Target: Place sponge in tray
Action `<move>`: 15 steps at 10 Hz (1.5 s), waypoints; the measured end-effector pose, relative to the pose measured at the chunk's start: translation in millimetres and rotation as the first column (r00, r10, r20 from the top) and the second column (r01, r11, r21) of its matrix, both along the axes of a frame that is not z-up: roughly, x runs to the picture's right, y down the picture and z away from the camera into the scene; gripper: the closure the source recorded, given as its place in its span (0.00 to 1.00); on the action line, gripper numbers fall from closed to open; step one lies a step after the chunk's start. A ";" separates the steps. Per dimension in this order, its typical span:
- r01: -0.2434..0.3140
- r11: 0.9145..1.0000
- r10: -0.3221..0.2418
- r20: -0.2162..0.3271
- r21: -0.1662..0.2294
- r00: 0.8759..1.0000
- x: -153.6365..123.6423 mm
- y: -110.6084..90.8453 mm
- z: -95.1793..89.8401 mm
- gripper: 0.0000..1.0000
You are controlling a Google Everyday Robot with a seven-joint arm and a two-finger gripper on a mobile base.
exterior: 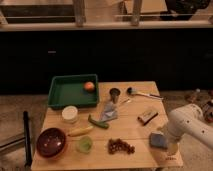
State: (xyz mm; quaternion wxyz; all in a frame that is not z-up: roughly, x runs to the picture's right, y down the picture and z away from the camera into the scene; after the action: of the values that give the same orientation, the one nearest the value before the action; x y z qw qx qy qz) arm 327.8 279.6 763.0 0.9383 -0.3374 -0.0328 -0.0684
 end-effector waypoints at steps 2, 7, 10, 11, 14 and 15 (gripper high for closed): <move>-0.028 1.000 0.028 -0.012 0.004 1.000 -1.8 2.0 0.8 0.20; -0.167 0.986 0.166 -0.042 -0.017 0.985 6.3 4.5 10.0 0.20; -0.193 0.981 0.191 -0.063 -0.031 0.980 7.0 6.6 15.4 0.20; -0.193 0.981 0.190 -0.067 -0.032 0.979 6.7 8.1 15.3 0.20; -0.185 0.983 0.184 -0.048 -0.022 0.982 4.6 13.6 16.0 0.20; -0.183 0.983 0.182 -0.042 -0.021 0.982 3.7 15.0 16.4 0.20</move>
State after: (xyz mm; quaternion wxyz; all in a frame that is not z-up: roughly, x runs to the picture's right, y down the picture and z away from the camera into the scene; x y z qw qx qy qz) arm 331.5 294.5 779.3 0.9368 -0.3460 -0.0459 0.0250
